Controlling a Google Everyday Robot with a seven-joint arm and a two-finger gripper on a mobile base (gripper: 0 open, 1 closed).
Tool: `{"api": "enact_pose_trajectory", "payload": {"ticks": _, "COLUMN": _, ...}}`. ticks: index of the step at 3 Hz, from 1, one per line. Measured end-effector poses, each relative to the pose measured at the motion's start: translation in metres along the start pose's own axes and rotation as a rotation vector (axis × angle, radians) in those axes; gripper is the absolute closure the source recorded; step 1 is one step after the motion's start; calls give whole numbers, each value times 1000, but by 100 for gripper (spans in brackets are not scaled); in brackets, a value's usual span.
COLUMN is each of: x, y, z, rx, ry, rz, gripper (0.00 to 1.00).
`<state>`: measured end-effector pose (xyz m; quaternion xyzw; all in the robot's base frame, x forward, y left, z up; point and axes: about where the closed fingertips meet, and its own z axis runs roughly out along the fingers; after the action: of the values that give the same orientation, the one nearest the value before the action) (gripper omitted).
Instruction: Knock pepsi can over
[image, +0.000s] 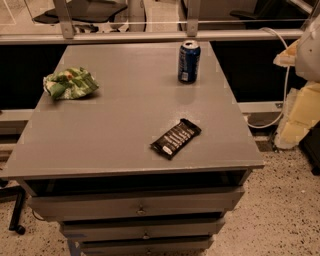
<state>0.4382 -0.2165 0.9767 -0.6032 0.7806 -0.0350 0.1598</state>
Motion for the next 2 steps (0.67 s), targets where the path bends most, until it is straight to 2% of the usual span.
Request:
{"api": "enact_pose_trajectory", "payload": {"ticks": 1, "x": 0, "y": -7, "z": 1, "rx": 13, "ry": -11, "rz": 5, "gripper": 0}}
{"api": "enact_pose_trajectory", "payload": {"ticks": 2, "x": 1, "y": -37, "z": 14, "rx": 32, "ry": -69, "rz": 18, "gripper": 0}}
